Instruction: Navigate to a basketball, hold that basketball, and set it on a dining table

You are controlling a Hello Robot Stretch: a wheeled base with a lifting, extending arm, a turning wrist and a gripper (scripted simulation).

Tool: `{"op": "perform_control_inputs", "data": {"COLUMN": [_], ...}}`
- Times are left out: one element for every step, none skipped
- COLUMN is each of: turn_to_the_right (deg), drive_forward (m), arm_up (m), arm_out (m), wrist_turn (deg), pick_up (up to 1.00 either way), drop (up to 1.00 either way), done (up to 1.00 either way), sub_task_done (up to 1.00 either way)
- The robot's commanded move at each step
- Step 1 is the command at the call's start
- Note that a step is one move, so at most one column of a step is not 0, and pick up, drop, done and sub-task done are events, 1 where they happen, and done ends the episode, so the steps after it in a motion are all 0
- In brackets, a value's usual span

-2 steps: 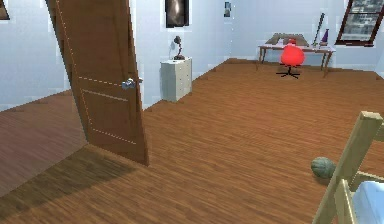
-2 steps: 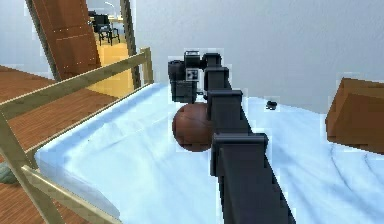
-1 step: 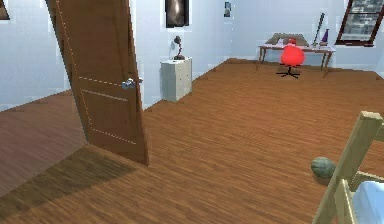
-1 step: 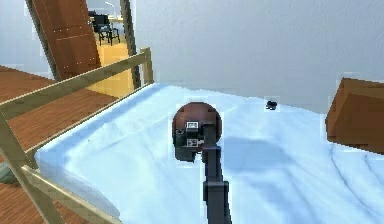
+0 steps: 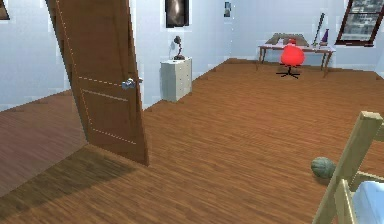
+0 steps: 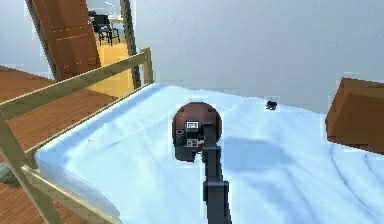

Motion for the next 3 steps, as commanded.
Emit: {"op": "perform_control_inputs", "data": {"turn_to_the_right": [0.0, 0.0, 0.0], "drive_forward": [0.0, 0.0, 0.0], "arm_up": [0.1, 0.1, 0.0], "arm_out": [0.0, 0.0, 0.0], "wrist_turn": [0.0, 0.0, -45.0], "pick_up": [0.0, 0.0, 0.0], "drop": [0.0, 0.0, 0.0], "done": [0.0, 0.0, 0.0], "sub_task_done": [0.0, 0.0, 0.0]}}
